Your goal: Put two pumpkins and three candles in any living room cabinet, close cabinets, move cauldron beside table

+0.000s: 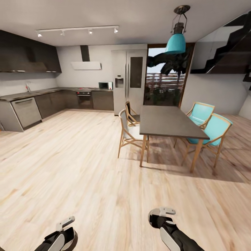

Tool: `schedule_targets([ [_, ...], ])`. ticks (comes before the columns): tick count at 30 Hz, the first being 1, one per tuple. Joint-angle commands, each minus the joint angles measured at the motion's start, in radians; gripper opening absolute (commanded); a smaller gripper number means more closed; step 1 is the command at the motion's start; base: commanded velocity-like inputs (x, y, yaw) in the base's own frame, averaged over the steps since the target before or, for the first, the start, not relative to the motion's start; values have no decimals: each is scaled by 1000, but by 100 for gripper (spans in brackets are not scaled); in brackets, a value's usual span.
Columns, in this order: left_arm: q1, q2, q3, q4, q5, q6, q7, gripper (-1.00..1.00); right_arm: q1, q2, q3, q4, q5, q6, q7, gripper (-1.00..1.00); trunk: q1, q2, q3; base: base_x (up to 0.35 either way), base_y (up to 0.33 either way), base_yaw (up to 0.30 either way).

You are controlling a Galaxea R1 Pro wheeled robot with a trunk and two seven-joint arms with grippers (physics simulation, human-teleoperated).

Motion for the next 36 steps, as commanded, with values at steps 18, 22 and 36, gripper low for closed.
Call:
schedule_targets([
  [18,-1,1,-7,-2,7,1,9,-100,-1,-2,8,-3,-4,3,-3,-100,1,-1,-1,320,-84,150],
  [22,-1,1,-8,-2,7,1,9,-100,-1,-2,8,-3,-4,3,-3,-100,1,-1,-1,320,-8,1],
  [36,-1,1,-7,-2,8,1,9,-100,-1,0,9,-3,-4,3,-7,-100,1,-1,-1,133,0,0],
])
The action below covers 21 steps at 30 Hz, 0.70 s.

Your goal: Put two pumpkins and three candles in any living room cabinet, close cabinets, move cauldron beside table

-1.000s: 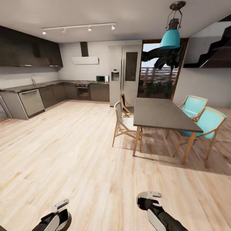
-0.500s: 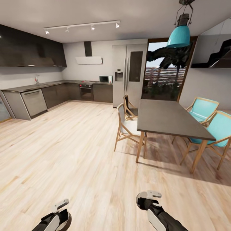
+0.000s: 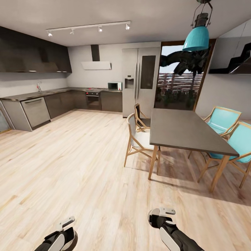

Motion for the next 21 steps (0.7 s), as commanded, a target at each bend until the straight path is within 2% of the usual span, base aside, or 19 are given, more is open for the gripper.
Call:
schedule_targets([
  [1,-1,2,-7,-2,8,2,9,-100,-1,-2,8,-3,-6,4,-9,-100,0,-1,-1,2,0,0],
  [7,0,2,-7,-2,8,2,9,-100,-1,-2,8,-3,-6,4,-9,-100,0,-1,-1,1,0,131],
  [21,0,2,-8,-2,8,2,9,-100,-1,-2,8,-3,-6,4,-9,-100,0,-1,-1,0,0,285],
])
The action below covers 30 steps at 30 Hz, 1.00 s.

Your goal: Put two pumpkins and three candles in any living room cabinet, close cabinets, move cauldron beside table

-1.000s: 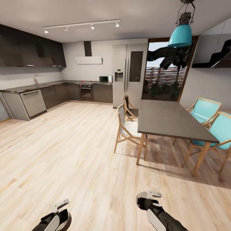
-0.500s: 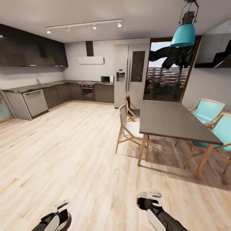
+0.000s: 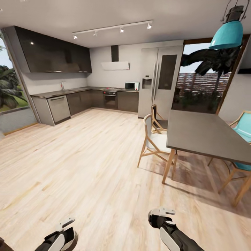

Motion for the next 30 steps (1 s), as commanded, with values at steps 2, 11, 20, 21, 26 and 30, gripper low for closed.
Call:
schedule_targets([
  [2,-1,1,-7,-2,7,1,9,-100,-1,-2,8,-3,-5,4,-9,-100,0,-1,-1,0,0,289],
  [11,-2,1,-6,-2,10,1,9,-100,-1,-2,8,-3,-5,4,-9,-100,0,-1,-1,0,0,289],
  [20,-1,1,-6,-2,10,1,9,-100,-1,-2,8,-3,-5,4,-9,-100,0,-1,-1,0,0,289],
  [21,-1,1,-6,-2,10,1,9,-100,-1,-2,8,-3,-5,4,-9,-100,0,-1,-1,0,0,289],
  [26,-1,1,-6,-2,10,1,9,-100,-1,-2,8,-3,-5,4,-9,-100,0,-1,-1,0,0,289],
  [30,-1,1,-6,-2,10,1,9,-100,-1,-2,8,-3,-5,4,-9,-100,0,-1,-1,0,0,289],
])
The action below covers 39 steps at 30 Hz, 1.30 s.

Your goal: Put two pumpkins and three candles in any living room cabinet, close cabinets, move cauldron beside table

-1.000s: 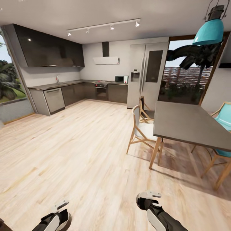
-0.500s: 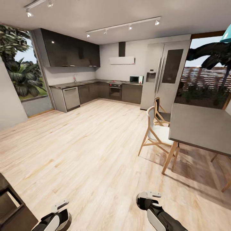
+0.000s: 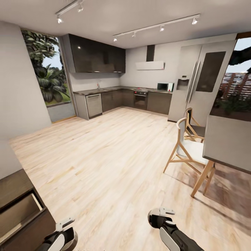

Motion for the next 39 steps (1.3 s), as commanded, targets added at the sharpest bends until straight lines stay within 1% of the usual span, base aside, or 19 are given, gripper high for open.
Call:
schedule_targets([
  [1,-1,1,-7,-2,7,1,9,-100,-1,-2,8,-3,-4,4,-9,-100,0,-1,-1,0,0,289],
  [34,-2,0,-7,-2,7,1,9,-100,-1,6,8,2,-2,3,-6,-100,0,-1,-1,0,0,289],
  [39,-1,0,-7,-2,8,1,9,-100,-1,12,9,2,-2,3,-5,-100,0,-1,-1,0,0,289],
])
